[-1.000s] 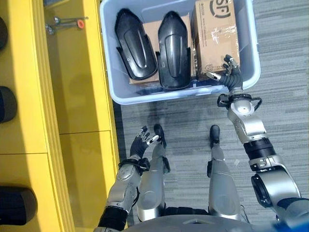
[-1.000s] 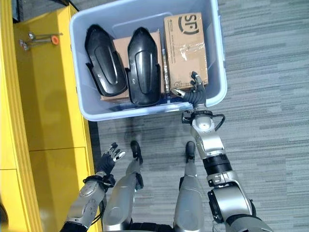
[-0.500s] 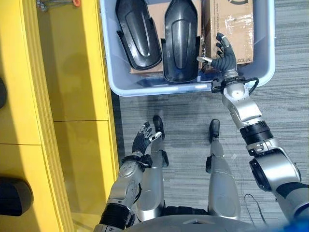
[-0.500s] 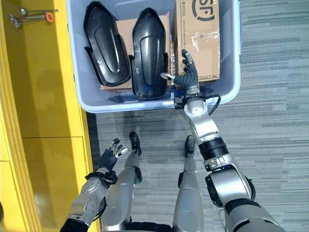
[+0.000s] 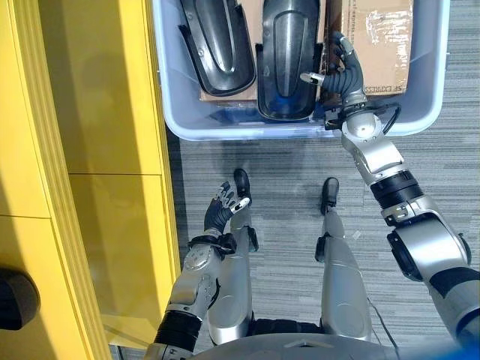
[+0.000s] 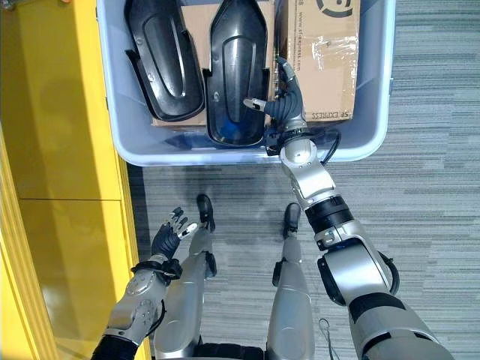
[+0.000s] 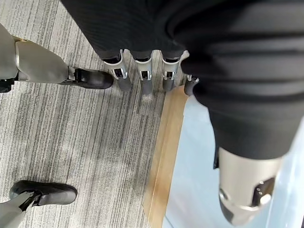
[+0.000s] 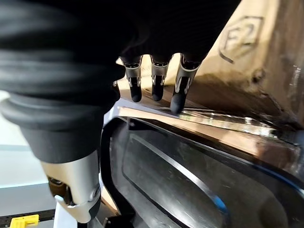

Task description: Move parts from the plastic box to the shelf.

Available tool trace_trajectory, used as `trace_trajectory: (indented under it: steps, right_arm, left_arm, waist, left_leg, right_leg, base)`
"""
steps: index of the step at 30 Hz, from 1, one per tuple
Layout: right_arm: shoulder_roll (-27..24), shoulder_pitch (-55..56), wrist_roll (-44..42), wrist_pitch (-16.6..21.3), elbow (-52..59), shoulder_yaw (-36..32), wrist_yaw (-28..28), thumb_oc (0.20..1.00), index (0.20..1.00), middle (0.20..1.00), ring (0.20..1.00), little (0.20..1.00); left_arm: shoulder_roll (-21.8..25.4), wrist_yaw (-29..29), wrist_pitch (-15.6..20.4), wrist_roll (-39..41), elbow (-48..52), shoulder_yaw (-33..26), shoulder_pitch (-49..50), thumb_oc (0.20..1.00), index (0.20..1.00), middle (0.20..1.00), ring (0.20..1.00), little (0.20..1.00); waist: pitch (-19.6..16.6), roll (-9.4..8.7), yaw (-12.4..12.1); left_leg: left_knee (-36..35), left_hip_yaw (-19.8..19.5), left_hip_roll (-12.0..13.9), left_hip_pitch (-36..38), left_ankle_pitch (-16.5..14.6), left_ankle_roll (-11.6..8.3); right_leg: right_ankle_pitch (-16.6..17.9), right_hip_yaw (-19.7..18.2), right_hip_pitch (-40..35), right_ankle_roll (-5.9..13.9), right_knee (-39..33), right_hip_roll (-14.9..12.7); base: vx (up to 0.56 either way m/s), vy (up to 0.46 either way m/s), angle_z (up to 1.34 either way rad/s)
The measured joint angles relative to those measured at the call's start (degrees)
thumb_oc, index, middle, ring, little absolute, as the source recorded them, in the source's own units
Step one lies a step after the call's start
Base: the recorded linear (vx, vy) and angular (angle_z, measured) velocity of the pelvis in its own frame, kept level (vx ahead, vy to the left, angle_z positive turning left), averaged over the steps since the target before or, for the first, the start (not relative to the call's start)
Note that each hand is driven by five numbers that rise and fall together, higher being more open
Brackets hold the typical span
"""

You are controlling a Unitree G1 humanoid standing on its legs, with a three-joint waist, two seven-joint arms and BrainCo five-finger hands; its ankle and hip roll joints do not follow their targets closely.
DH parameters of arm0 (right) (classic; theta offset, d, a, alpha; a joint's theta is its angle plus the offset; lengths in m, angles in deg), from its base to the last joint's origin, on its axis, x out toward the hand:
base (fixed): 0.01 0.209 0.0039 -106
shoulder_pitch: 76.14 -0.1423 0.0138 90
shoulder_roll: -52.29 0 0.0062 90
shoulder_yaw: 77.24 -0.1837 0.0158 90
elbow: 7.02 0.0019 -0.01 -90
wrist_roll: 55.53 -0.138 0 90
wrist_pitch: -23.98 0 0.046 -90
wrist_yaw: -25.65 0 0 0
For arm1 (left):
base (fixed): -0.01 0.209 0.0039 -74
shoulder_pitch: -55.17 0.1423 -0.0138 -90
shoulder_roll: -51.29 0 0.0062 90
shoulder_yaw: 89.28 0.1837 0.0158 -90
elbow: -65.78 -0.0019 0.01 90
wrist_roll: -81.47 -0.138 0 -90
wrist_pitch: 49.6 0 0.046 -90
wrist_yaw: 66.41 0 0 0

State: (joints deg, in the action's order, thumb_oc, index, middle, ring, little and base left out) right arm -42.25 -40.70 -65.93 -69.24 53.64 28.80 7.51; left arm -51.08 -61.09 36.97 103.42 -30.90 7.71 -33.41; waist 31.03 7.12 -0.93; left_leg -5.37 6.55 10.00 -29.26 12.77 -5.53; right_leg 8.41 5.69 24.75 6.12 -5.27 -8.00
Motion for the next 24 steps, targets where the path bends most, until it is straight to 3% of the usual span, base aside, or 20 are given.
trace_trajectory:
  steps: [24]
  right_arm:
    - [1.65,-2.77,-4.16,1.09,-10.06,-0.71,-0.61,1.0,1.0,1.0,1.0,1.0]
  left_arm:
    - [0.09,1.14,0.49,0.05,1.16,-0.2,-0.94,1.0,1.0,1.0,1.0,1.0]
  waist:
    - [-0.11,-0.97,-0.9]
  left_leg:
    - [0.01,-1.29,0.11,-3.26,1.03,0.16]
  right_leg:
    - [0.45,1.02,2.39,-0.12,0.0,-0.03]
  base:
    - [0.0,0.006,0.02]
